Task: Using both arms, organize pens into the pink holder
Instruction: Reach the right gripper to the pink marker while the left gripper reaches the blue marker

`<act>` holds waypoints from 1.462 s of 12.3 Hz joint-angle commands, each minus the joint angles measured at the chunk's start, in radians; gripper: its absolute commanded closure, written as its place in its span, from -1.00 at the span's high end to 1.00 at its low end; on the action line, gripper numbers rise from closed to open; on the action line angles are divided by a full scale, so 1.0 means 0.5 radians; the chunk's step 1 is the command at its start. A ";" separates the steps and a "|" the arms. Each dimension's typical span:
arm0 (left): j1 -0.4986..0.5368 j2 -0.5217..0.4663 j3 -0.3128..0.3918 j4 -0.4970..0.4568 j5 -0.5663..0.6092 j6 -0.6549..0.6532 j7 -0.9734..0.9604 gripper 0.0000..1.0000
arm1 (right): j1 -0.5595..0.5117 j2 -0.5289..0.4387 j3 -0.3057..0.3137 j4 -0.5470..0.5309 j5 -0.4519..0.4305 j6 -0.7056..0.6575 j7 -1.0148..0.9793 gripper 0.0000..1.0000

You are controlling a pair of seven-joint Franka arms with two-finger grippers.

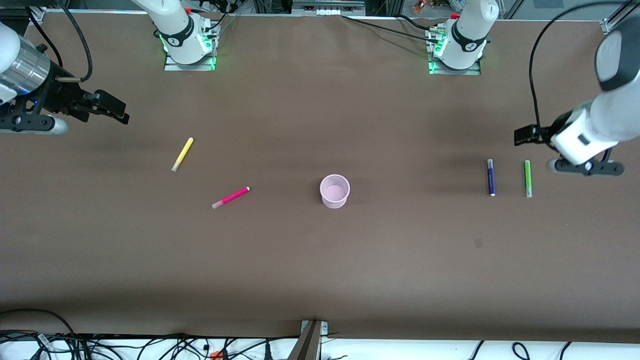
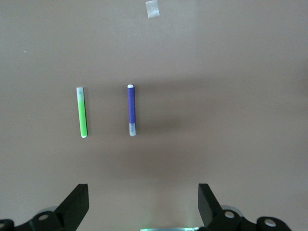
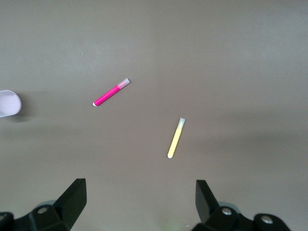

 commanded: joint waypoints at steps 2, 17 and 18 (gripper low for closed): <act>0.033 0.168 -0.008 -0.187 0.048 0.450 0.112 1.00 | 0.172 0.272 0.046 0.060 -0.297 0.006 -0.064 1.00; 0.098 0.638 -0.008 -0.697 0.333 1.557 0.214 0.93 | 0.413 1.198 0.043 0.048 0.609 0.849 1.568 0.99; 0.134 0.638 -0.014 -0.697 0.321 1.532 0.214 0.79 | 0.416 1.272 0.043 0.048 0.612 0.914 1.577 0.98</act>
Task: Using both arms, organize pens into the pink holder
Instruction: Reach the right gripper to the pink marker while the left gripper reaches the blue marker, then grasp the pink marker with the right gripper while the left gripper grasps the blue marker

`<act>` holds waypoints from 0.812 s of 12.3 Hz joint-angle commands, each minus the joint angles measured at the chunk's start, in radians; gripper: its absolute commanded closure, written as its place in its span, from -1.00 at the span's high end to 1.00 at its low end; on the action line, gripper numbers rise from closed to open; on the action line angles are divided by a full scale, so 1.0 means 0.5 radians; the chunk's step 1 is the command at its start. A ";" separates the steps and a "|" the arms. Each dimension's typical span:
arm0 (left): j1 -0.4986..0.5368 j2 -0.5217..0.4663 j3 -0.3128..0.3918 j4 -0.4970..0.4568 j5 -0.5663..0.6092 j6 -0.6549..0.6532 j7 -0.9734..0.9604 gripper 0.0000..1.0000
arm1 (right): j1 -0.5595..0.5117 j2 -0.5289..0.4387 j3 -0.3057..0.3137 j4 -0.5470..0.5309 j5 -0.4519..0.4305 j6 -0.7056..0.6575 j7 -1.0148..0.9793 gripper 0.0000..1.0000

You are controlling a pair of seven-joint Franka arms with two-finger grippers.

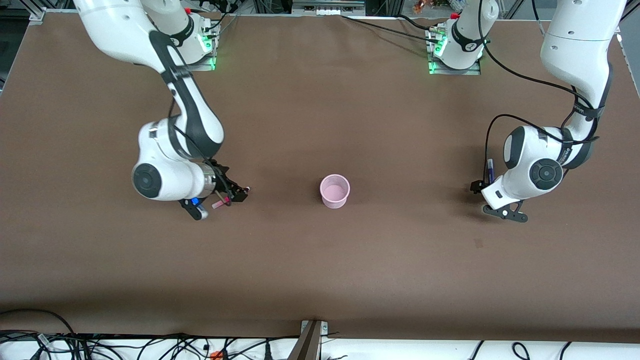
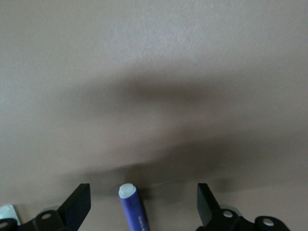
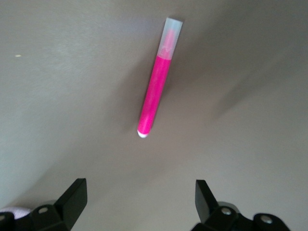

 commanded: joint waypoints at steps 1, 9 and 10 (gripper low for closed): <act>0.074 -0.048 -0.018 -0.047 0.019 -0.025 0.006 0.60 | 0.015 0.152 -0.003 0.046 0.021 0.077 0.052 0.95; 0.074 -0.033 -0.021 -0.050 -0.131 -0.031 -0.030 -1.00 | -0.007 0.269 -0.003 0.037 0.021 0.200 0.015 0.09; 0.074 -0.033 -0.021 -0.050 -0.134 -0.034 -0.040 -1.00 | -0.007 0.284 -0.003 0.037 0.018 0.200 0.015 0.06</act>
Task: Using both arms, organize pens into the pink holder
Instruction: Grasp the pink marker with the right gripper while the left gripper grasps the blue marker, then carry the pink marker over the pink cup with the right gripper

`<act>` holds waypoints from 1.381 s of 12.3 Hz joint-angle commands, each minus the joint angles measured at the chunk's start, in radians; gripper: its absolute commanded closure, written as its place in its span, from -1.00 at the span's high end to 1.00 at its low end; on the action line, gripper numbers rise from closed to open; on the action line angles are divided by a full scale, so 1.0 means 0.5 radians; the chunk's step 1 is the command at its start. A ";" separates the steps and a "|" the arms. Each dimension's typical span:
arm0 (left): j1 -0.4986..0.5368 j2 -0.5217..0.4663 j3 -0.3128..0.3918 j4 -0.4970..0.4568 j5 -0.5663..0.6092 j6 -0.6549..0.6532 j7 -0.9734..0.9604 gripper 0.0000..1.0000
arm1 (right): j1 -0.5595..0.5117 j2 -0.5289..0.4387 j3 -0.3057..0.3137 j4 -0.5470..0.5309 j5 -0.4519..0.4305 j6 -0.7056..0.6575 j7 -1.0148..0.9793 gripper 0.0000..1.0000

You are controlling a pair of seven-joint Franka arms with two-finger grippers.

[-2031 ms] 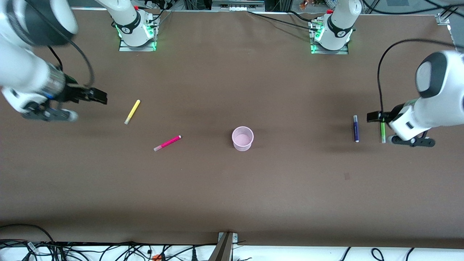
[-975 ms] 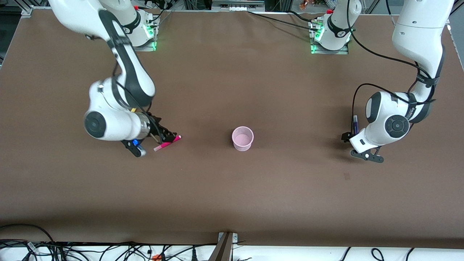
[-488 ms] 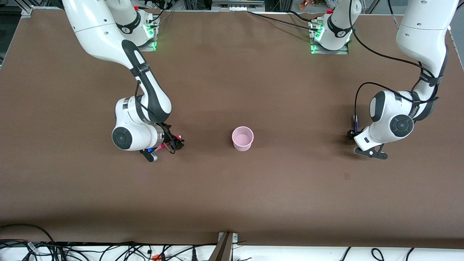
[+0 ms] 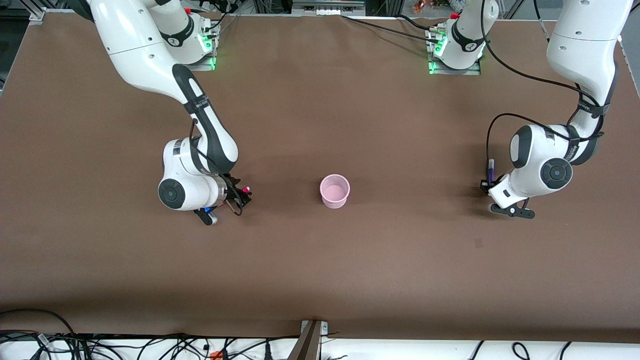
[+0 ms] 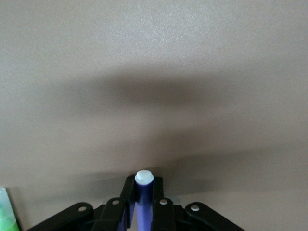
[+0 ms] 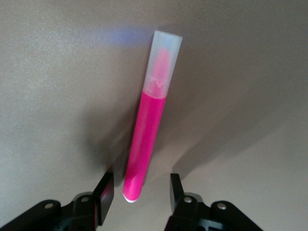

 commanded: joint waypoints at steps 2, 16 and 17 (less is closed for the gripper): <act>-0.006 -0.031 -0.007 -0.018 -0.030 -0.069 -0.067 -1.00 | -0.008 0.049 0.005 0.029 -0.004 0.019 -0.007 -0.15; 0.018 -0.187 -0.194 0.936 -0.213 -1.226 0.116 -1.00 | -0.146 -0.120 0.002 0.495 0.661 -1.002 -0.115 -0.90; 0.064 -0.187 -0.191 0.952 -0.339 -1.223 0.244 -1.00 | -0.161 -0.141 0.002 0.495 0.756 -1.057 -0.115 -0.90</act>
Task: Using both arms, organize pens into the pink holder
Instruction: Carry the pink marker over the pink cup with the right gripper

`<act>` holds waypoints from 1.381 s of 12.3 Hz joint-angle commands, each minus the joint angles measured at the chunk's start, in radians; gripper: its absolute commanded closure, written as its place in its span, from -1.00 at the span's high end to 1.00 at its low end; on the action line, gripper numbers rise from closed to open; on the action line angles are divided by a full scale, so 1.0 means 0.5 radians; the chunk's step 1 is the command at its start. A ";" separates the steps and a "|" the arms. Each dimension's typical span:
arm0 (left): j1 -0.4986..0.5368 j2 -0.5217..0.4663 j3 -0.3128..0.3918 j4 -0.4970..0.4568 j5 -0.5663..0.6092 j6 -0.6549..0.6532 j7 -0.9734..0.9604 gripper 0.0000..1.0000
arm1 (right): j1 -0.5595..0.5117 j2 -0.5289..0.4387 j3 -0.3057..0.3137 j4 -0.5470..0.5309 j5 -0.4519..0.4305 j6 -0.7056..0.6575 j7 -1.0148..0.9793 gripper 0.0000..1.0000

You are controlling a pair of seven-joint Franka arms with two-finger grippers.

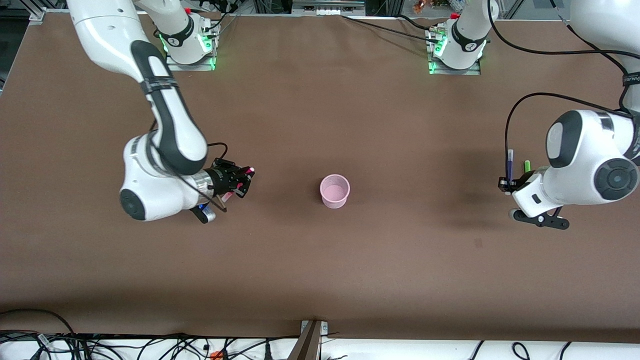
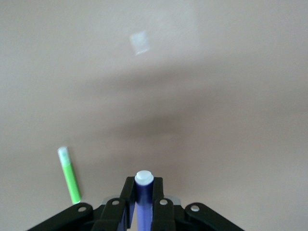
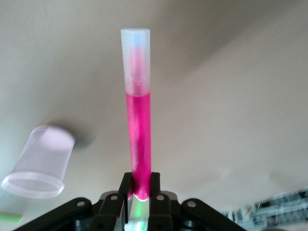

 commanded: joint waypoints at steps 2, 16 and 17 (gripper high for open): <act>0.174 0.013 -0.016 0.089 -0.438 -0.053 0.548 -1.00 | -0.048 -0.012 0.014 0.027 0.378 -0.187 -0.025 -0.90; 0.275 0.206 -0.022 0.157 -1.743 -0.282 2.385 -1.00 | 0.460 0.288 0.023 0.027 1.946 0.477 -0.043 -0.87; 0.294 0.216 -0.022 0.160 -1.825 -0.328 2.437 -1.00 | 0.534 0.319 0.023 0.027 2.014 0.579 -0.092 -0.87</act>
